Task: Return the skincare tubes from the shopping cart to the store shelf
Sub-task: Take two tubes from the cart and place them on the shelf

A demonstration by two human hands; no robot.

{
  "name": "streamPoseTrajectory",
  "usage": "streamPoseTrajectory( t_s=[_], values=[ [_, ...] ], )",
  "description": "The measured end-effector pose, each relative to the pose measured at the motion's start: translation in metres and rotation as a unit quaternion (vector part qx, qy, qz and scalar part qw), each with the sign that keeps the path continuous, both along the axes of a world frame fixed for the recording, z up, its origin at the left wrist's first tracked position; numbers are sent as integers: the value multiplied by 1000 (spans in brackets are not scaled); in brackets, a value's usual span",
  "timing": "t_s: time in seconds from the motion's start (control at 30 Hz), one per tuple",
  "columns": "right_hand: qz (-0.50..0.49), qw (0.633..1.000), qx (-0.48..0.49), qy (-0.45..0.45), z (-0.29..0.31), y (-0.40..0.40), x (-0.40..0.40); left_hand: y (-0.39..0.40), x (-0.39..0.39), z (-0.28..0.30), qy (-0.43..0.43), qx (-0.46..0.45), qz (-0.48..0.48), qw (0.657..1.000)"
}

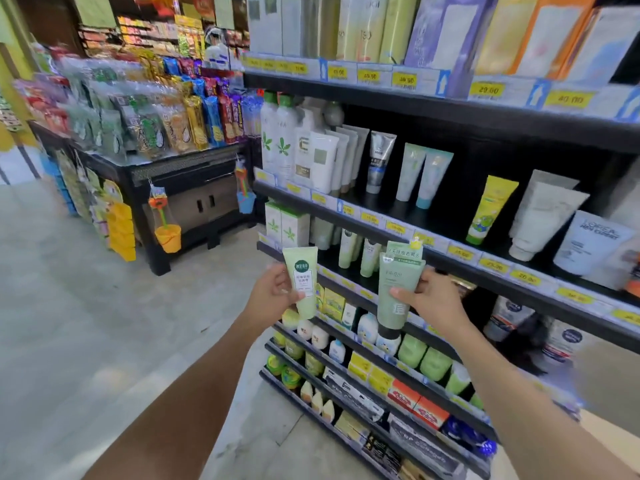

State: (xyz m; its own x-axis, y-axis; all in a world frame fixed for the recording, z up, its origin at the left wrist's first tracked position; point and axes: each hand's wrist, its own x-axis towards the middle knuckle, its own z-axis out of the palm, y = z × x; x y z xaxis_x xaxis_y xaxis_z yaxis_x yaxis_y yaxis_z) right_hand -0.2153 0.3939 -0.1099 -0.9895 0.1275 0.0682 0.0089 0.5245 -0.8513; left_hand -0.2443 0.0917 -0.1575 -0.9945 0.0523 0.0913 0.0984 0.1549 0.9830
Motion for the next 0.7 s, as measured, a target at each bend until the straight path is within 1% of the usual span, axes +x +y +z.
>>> streamPoseTrajectory(
  t_s=[0.17, 0.33, 0.47, 0.7],
  values=[
    [-50, 999, -12, -10, -5, -26, -8, -9, -59, -5, 6, -25, -69, 997],
    [-89, 996, -1, -1, -11, -41, -22, 1, -113, -16, -7, -56, -90, 994],
    [-109, 994, -15, 7, -24, -41, -44, 12, -155, -24, -9, -78, -115, 990],
    [-153, 987, -48, -3, -50, -37, -77, 40, -221, -40, -28, -113, -144, 983]
  ],
)
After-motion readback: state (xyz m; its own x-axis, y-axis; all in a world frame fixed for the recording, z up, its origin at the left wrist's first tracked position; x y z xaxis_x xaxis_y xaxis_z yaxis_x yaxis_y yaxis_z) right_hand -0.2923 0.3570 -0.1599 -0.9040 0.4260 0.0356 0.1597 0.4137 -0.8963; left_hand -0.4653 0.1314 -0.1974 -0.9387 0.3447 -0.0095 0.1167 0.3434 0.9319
